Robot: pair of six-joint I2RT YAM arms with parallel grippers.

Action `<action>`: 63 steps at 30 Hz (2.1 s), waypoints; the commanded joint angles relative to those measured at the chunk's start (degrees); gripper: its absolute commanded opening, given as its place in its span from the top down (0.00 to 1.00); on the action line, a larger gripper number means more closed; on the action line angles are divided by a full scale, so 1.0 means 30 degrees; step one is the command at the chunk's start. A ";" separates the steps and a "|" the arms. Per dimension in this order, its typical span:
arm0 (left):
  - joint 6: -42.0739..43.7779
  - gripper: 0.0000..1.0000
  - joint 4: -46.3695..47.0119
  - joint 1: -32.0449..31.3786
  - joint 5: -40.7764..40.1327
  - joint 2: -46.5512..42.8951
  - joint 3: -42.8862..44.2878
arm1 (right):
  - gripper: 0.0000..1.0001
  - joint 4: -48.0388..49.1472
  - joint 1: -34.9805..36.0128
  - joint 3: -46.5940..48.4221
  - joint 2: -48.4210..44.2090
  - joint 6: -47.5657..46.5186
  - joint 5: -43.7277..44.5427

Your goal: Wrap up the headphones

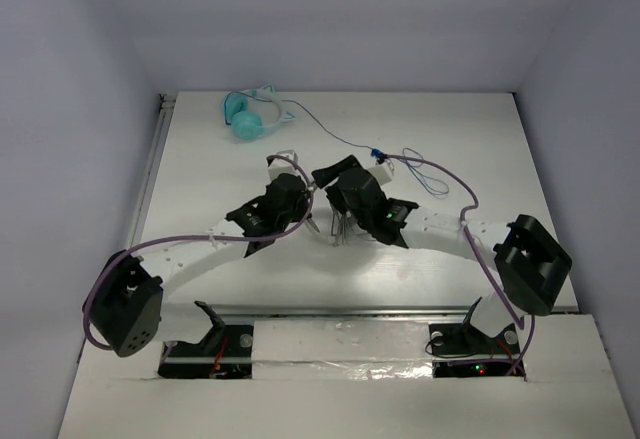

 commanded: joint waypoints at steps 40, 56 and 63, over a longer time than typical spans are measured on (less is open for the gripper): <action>0.0229 0.95 0.5680 0.1465 0.2769 0.4192 0.0258 | 0.66 -1.0242 -0.0498 -0.4333 -2.1843 -1.2067 0.0754; 0.0405 0.34 0.3926 0.1465 0.0836 0.1267 0.0579 | 0.55 -1.1678 -0.0498 -0.2930 -2.2872 -1.3414 0.0638; 0.1108 0.01 0.0910 0.1465 -0.0626 -0.4913 0.1924 | 0.00 -1.3317 -0.0498 -0.0791 -2.3516 -1.4117 0.1397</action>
